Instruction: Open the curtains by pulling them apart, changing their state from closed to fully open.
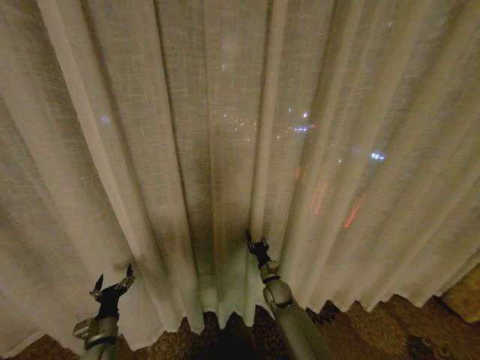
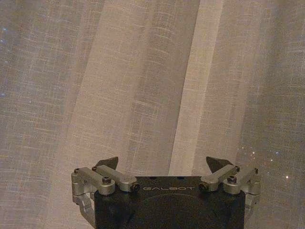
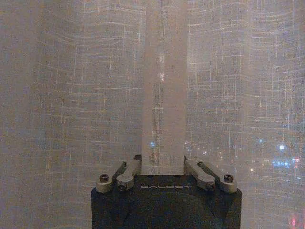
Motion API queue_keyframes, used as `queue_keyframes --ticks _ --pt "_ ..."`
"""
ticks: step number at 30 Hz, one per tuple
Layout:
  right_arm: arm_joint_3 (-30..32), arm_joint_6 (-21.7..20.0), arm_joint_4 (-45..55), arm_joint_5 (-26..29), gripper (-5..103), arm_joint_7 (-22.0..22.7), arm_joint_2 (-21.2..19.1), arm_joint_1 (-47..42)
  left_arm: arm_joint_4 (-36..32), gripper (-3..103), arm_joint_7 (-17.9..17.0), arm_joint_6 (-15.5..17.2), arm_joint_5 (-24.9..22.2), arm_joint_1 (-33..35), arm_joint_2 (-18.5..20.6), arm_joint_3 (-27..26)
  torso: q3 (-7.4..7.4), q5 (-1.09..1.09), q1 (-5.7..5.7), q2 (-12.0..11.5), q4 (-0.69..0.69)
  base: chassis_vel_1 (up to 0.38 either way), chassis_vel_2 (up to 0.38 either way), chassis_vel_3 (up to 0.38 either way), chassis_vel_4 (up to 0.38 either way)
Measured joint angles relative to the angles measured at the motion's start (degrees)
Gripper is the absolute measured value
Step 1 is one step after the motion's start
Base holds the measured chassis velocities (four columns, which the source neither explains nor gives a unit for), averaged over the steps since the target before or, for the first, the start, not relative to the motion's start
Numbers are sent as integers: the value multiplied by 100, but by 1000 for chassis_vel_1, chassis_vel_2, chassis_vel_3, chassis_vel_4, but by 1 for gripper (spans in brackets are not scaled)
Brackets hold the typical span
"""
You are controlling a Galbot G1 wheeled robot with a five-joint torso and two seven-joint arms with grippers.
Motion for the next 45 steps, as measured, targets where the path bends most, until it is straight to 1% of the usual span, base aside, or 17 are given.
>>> queue_keyframes --ticks 1,3,7,12,21,31,38,45 --pt "1 0 17 27 22 0 -7 -9 0 100 0 0 0 0 0 0 0 0 0 -1 0 0 0 0 0" --pt "1 0 25 44 22 1 -12 -11 0 100 0 0 0 0 0 0 0 -1 0 0 0 0 0 0 0" --pt "14 47 28 158 2 -2 -19 -22 0 100 0 0 0 0 0 0 0 0 0 0 0 0 0 0 0" --pt "49 195 -12 99 0 -86 -11 -31 0 100 0 0 0 0 0 0 0 0 0 0 0 0 0 0 0" --pt "66 175 -13 79 0 -264 -27 -67 0 100 0 0 0 0 0 0 0 0 0 0 0 0 0 0 0" --pt "108 154 -14 131 0 -346 -32 -90 0 100 0 0 0 0 0 0 0 0 0 0 1 -30 -27 26 32" --pt "171 154 -24 143 0 -392 -44 -119 0 100 0 0 0 0 0 -1 0 -1 0 0 1 -167 -166 168 166" --pt "218 184 -28 174 0 -450 -52 -136 0 100 0 0 0 0 0 1 -1 0 -1 1 0 -279 -267 271 260"
